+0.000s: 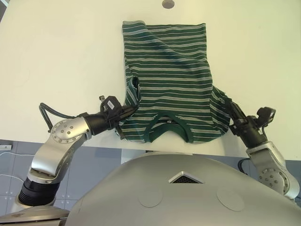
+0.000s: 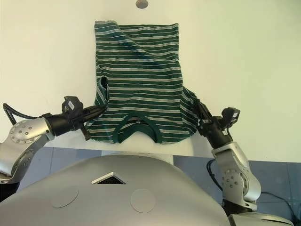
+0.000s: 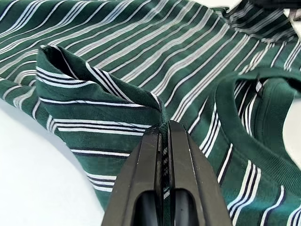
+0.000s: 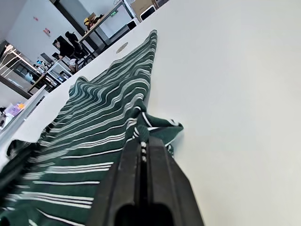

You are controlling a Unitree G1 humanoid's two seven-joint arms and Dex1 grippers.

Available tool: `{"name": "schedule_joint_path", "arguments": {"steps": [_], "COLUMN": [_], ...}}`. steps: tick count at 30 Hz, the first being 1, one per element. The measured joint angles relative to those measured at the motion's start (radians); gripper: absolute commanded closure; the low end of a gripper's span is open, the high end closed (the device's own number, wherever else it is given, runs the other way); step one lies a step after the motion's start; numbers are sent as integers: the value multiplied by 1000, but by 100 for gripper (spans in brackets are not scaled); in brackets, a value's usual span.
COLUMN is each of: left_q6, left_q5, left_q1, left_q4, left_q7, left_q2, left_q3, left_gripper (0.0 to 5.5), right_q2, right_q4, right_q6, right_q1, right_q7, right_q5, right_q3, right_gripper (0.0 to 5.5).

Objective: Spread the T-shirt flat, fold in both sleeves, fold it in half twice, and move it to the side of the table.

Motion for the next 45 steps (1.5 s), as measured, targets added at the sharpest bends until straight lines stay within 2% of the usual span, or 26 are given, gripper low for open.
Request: {"name": "schedule_joint_path", "arguments": {"steps": [3, 6, 10, 11, 15, 19, 21, 23, 25, 27, 32, 36, 40, 45], "left_q6": [-25, -64, -103, -108, -113, -126, -124, -128, -181, -259, -363, -401, -457, -470], "left_q5": [106, 154, 175, 174, 106, 86, 54, 37, 62, 126, 172, 174, 195, 204], "left_q1": [13, 19, 20, 15, -35, -42, -13, 12, 12, -4, -39, -52, -94, -95], "left_q4": [29, 31, 33, 35, 45, 45, 25, 9, 29, 93, 186, 210, 280, 267], "left_q7": [1, -9, -45, -59, -119, -191, -233, -277, -285, -292, -307, -325, -371, -370], "left_q2": [36, 59, 93, 99, 126, 162, 184, 202, 212, 223, 230, 228, 262, 253], "left_q3": [-77, -106, -113, -98, 32, 69, 89, 105, 118, 130, 145, 144, 157, 141], "left_gripper": [486, 448, 374, 358, 277, 212, 181, 151, 146, 146, 146, 146, 146, 146], "right_q2": [-86, -152, -241, -257, -252, -266, -320, -357, -347, -367, -442, -431, -345, -248], "right_q4": [-51, -55, -43, -39, -53, -97, -131, -170, -127, 11, 270, 323, 315, 275], "right_q6": [-186, -287, -201, -156, -56, 54, 113, 171, 182, 161, -33, -154, -168, -59], "right_q1": [5, 10, -51, -74, -126, -144, -123, -122, -212, -308, -336, -397, -439, -445], "right_q7": [72, 134, 180, 183, 202, 260, 296, 324, 287, 224, 149, 114, 108, 114], "right_q5": [-287, -437, -527, -535, -487, -355, -294, -142, -78, -159, -507, -627, -628, -493], "right_q3": [132, 219, 292, 301, 351, 355, 302, 160, 43, -16, 101, 207, 272, 252], "right_gripper": [550, 550, 550, 519, 435, 364, 329, 296, 290, 290, 290, 290, 290, 290]}}
